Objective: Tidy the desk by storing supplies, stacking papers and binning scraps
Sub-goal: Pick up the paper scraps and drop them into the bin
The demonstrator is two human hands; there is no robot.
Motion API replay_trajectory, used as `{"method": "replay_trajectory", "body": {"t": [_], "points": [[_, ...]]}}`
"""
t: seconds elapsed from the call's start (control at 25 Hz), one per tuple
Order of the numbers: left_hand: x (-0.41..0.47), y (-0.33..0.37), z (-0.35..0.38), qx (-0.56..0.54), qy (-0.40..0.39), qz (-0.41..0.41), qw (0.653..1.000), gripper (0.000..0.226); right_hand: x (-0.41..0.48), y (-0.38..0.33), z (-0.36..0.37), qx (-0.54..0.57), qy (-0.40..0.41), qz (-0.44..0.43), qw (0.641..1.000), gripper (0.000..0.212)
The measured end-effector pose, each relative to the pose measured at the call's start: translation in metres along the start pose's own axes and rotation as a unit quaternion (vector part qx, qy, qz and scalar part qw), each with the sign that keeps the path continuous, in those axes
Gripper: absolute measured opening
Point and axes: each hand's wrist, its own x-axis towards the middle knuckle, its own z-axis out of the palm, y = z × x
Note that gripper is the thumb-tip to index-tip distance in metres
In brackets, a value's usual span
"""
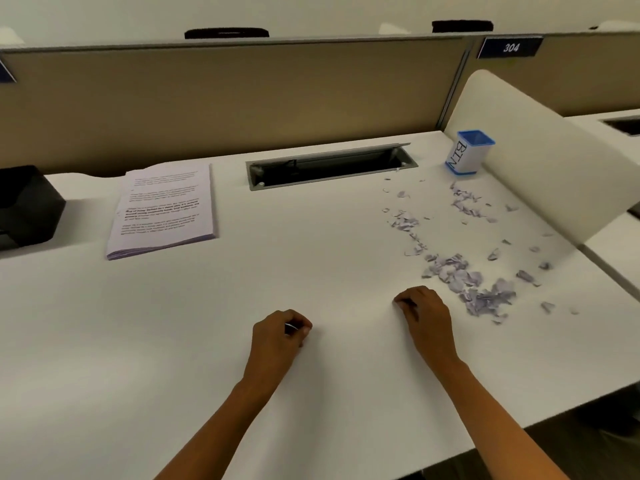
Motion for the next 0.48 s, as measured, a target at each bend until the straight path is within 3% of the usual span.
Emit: {"method": "replay_trajectory", "body": {"t": [0.24, 0.48], "points": [[0.032, 0.073, 0.11, 0.042, 0.038, 0.024, 0.998, 0.01, 0.052, 0.084, -0.028, -0.011, -0.032, -0.074, 0.997, 0.016], [0.048, 0.127, 0.198, 0.058, 0.071, 0.013, 0.996, 0.01, 0.081, 0.152, -0.059, -0.006, -0.127, -0.15, 0.981, 0.027]]}}
